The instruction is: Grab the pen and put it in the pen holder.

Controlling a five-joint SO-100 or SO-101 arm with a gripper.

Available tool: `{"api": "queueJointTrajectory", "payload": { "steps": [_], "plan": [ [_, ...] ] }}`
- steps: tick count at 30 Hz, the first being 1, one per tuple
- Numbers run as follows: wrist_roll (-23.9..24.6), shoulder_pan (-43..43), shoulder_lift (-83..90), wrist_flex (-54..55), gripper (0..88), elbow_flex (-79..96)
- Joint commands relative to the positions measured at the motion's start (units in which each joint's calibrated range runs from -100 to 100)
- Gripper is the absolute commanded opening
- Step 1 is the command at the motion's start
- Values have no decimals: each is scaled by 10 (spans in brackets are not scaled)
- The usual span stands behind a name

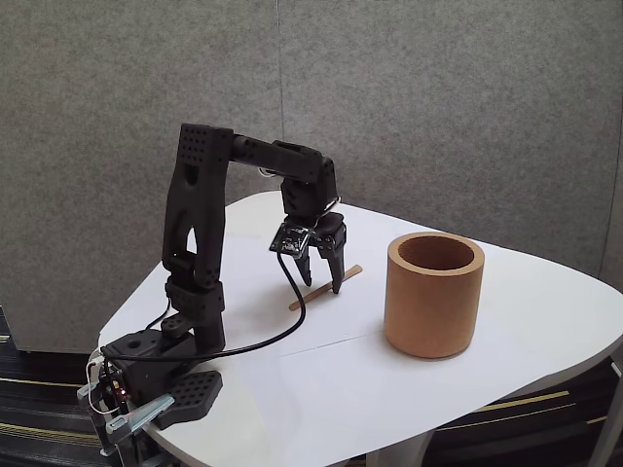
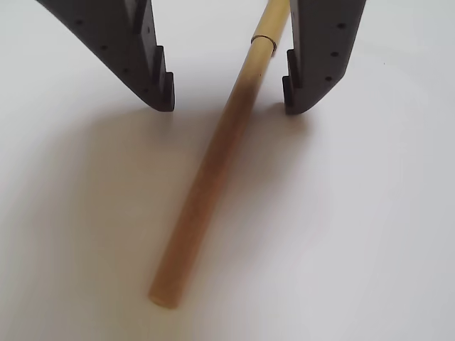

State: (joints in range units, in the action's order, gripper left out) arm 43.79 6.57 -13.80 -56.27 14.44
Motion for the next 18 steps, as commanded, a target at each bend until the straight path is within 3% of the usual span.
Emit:
{"api": "queueJointTrajectory", "payload": {
  "steps": [1,8,10,12,18],
  "plan": [
    [2,-9,-1,3,211,-13],
    [2,-10,-1,3,206,-3],
    [2,-11,-1,3,138,-3],
    [1,-15,-1,3,6,-3],
    [-2,-28,-2,4,4,5]
  ]
}}
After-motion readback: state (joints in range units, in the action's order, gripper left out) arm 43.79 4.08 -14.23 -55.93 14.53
